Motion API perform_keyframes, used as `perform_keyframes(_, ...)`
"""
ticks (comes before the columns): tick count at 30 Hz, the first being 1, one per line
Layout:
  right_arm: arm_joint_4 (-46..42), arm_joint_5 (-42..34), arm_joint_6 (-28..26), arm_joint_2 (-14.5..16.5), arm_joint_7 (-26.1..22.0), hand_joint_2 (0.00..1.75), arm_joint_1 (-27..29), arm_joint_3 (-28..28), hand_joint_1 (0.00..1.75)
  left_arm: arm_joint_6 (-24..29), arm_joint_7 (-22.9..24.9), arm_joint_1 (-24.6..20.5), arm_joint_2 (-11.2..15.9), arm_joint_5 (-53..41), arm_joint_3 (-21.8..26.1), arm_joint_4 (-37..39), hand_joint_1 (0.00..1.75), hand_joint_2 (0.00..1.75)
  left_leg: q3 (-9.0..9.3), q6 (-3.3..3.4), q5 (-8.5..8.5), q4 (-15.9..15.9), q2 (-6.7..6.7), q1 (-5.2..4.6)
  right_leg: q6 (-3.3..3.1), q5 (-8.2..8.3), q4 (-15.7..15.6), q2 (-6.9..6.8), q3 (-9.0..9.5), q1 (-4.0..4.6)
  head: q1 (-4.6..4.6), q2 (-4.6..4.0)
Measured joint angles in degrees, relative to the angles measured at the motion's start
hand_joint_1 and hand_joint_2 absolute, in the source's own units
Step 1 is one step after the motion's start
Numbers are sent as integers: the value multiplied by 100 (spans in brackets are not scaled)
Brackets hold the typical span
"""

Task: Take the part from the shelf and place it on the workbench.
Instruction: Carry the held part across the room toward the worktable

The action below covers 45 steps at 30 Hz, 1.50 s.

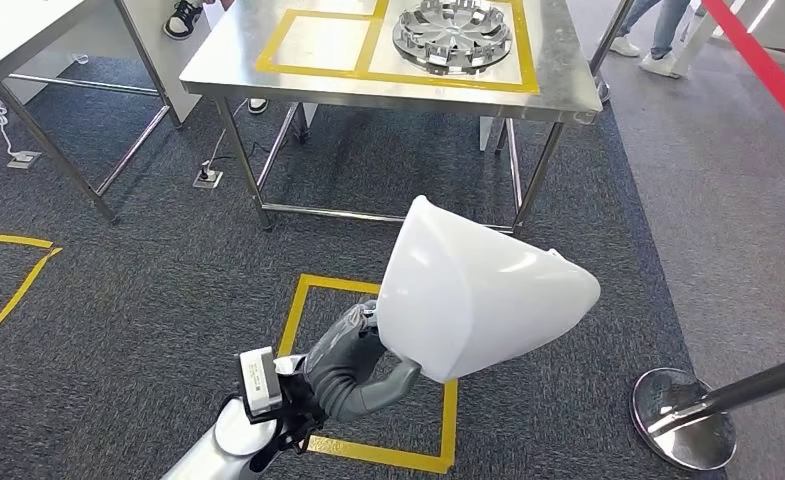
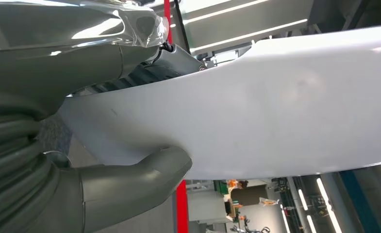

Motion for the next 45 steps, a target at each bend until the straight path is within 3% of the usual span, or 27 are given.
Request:
perform_keyframes(3,-2,-14,-7,1,10,0,-11,0,0,1,1,-11,-4,-3,2,-15,175,175,-79,-77,29,290,83,-9,-106,-4,-77,0,179,-31,-21,0)
perform_keyframes(5,-2,-13,-7,5,10,0,-23,0,0,2,1,-21,-2,-6,3,-20,175,175,-450,-135,-137,861,199,2,-154,-51,-107,-4,266,-58,-52,1)
perform_keyframes(7,-2,-8,-7,10,10,0,-22,0,0,2,0,-17,13,-10,3,-21,175,175,-943,-194,-431,1489,245,30,-163,-113,-109,-10,302,-74,-67,1)
perform_keyframes(8,-2,-6,-6,16,10,0,-16,0,0,2,0,-11,22,-11,3,-20,175,175,-1113,-210,-480,1633,248,42,-155,-145,-108,-13,328,-82,-70,1)
perform_keyframes(9,-2,-4,-5,23,9,0,-10,0,0,2,0,-7,30,-11,3,-20,175,175,-1180,-217,-393,1588,254,50,-141,-179,-108,-14,365,-93,-69,2)
perform_keyframes(10,-2,-3,-3,31,5,0,-6,0,0,2,0,-5,34,-11,3,-20,175,175,-1131,-219,-175,1336,264,57,-122,-216,-108,-14,417,-107,-68,2)
perform_keyframes(12,-2,-3,-1,40,-8,0,-2,0,0,2,0,-5,37,-14,3,-20,175,175,-844,-223,307,546,315,57,-63,-303,-106,-12,535,-130,-73,2)
perform_keyframes(14,-2,-4,-2,37,-33,0,-8,-1,0,3,0,-6,43,-23,3,-20,175,175,-665,-180,347,100,360,35,24,-385,-127,-15,602,-132,-85,2)
perform_keyframes(16,-2,-1,-3,39,-63,0,-2,-2,0,10,0,-5,43,-48,3,-22,175,175,-618,-73,268,68,333,29,115,-403,-111,-26,658,-131,-89,2)
perform_keyframes(18,-2,5,-7,52,-82,0,1,-2,0,26,1,-2,36,-75,3,-28,175,175,-505,22,352,44,303,47,177,-440,33,-32,677,-139,-78,1)
perform_keyframes(20,-2,28,-6,57,-90,0,-19,-1,0,51,2,-3,27,-88,4,-47,175,175,-420,81,341,39,299,50,207,-614,533,-30,395,-139,-62,1)
perform_keyframes(22,-2,63,2,55,-90,0,-22,0,0,81,3,-1,27,-100,4,-63,175,175,-393,115,289,42,273,34,215,-913,1281,-27,-125,-129,-53,2)
perform_keyframes(23,-2,76,7,56,-90,0,-11,0,0,93,3,5,30,-107,3,-63,175,175,-365,123,253,43,250,24,209,-1033,1517,-27,-336,-125,-53,2)
perform_keyframes(24,-2,85,12,57,-90,0,0,1,0,101,3,9,32,-112,3,-63,175,175,-318,126,208,43,227,14,190,-1065,1557,-27,-456,-120,-52,2)
perform_keyframes(25,-2,90,19,58,-90,0,10,1,0,105,3,12,33,-114,3,-63,175,175,-253,126,156,43,209,2,157,-973,1389,-26,-474,-111,-52,2)
perform_keyframes(28,-2,93,48,43,-91,0,20,2,0,106,3,14,32,-117,3,-58,175,175,-50,101,-18,41,180,-27,2,-203,343,-6,-231,-42,-57,2)
perform_keyframes(30,-3,95,63,22,-93,0,30,3,0,107,3,17,28,-122,2,-53,175,175,21,39,-105,49,153,-31,-55,57,62,17,-131,7,-72,2)
perform_keyframes(32,-7,96,68,13,-100,0,27,4,0,108,2,12,16,-124,2,-63,175,175,48,-30,-97,128,142,-32,-83,30,24,23,-27,7,-78,2)
perform_keyframes(34,-10,91,54,9,-119,0,5,4,0,108,-1,-1,10,-125,3,-80,175,175,-116,-87,-28,488,186,-32,-131,-8,-34,22,107,-25,-104,2)
perform_keyframes(35,-10,85,43,9,-129,0,-7,4,0,109,-1,-4,11,-127,3,-86,175,175,-318,-117,-61,791,212,-26,-148,-40,-55,22,164,-40,-120,2)
perform_keyframes(37,-11,75,23,11,-145,0,-17,4,0,111,-1,-3,22,-136,3,-92,175,175,-803,-171,-315,1412,243,-2,-166,-124,-64,21,244,-48,-147,2)
perform_keyframes(39,-11,73,20,20,-152,0,-11,4,0,111,0,4,33,-141,3,-92,175,175,-1132,-203,-523,1617,252,12,-160,-219,-63,21,340,-50,-150,2)
perform_keyframes(40,-11,74,21,26,-155,0,-8,4,0,111,0,5,36,-143,2,-92,175,175,-1165,-207,-450,1468,257,13,-154,-272,-64,22,406,-51,-152,2)
perform_keyframes(43,-11,79,25,44,-164,0,-10,4,0,111,0,4,38,-160,1,-94,175,175,-919,-166,310,433,282,-2,-107,-446,-73,28,605,-51,-145,2)
perform_keyframes(45,-12,81,26,50,-170,0,-23,4,0,110,7,2,36,-180,2,-100,175,175,-819,-93,548,117,294,-31,-38,-518,-91,31,677,-43,-137,2)
